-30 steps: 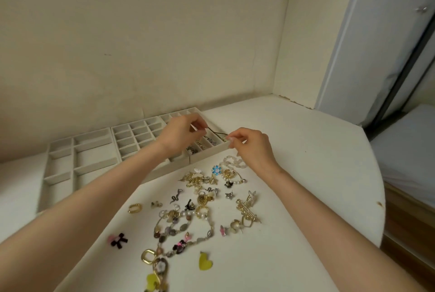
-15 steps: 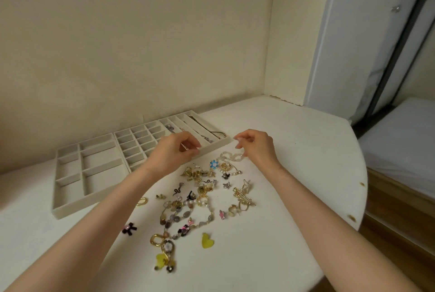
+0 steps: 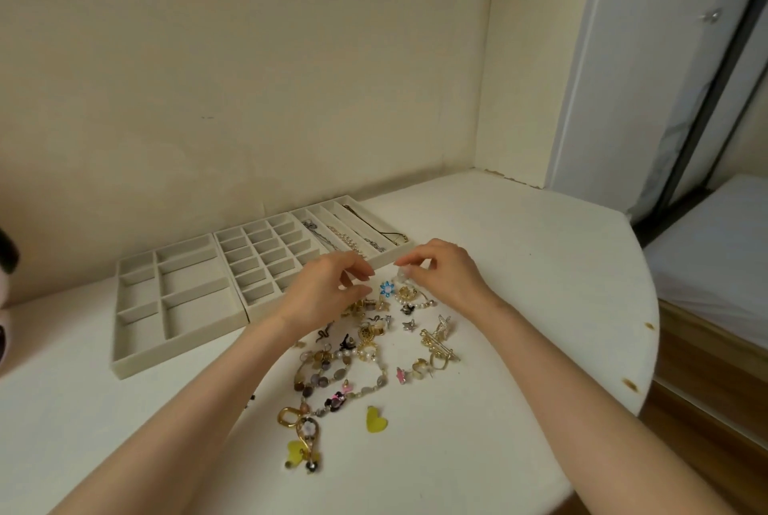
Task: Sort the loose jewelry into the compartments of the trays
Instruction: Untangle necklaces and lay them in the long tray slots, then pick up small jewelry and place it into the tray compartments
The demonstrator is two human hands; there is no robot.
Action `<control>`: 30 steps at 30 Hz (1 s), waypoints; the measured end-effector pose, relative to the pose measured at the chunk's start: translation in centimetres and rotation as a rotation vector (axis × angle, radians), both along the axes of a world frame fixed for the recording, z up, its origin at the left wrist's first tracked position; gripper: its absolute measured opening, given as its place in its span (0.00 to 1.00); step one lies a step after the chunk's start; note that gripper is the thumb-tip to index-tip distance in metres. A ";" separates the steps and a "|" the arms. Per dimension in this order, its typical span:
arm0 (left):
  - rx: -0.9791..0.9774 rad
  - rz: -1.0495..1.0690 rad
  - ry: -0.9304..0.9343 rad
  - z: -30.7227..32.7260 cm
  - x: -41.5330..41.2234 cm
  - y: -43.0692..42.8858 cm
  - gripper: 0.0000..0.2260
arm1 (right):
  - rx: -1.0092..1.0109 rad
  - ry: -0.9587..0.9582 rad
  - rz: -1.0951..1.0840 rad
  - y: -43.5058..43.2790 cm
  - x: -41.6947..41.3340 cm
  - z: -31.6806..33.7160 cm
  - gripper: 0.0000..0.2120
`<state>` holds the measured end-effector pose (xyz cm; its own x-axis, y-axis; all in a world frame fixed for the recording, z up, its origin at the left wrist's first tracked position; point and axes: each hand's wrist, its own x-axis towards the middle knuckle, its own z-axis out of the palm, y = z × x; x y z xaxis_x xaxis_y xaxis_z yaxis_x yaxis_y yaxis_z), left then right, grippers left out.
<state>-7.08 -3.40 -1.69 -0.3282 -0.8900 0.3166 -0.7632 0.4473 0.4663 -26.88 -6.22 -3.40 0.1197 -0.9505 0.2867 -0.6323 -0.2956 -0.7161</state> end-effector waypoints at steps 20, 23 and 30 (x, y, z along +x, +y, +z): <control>-0.062 -0.003 0.000 -0.2 -0.9 0.5 0.07 | 0.064 -0.140 0.177 0.8 1.5 0.7 0.09; -0.069 0.010 0.014 -0.3 -0.9 0.6 0.04 | 0.088 -0.205 0.208 0.9 1.4 0.8 0.07; -0.056 0.069 0.038 -0.2 -0.3 0.0 0.02 | 0.085 -0.182 0.144 0.9 1.4 0.6 0.03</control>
<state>-7.38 -3.38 -1.86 -0.2531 -0.8908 0.3774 -0.7757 0.4200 0.4711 -25.49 -5.36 -2.83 0.2096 -0.9490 0.2355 -0.4460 -0.3072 -0.8407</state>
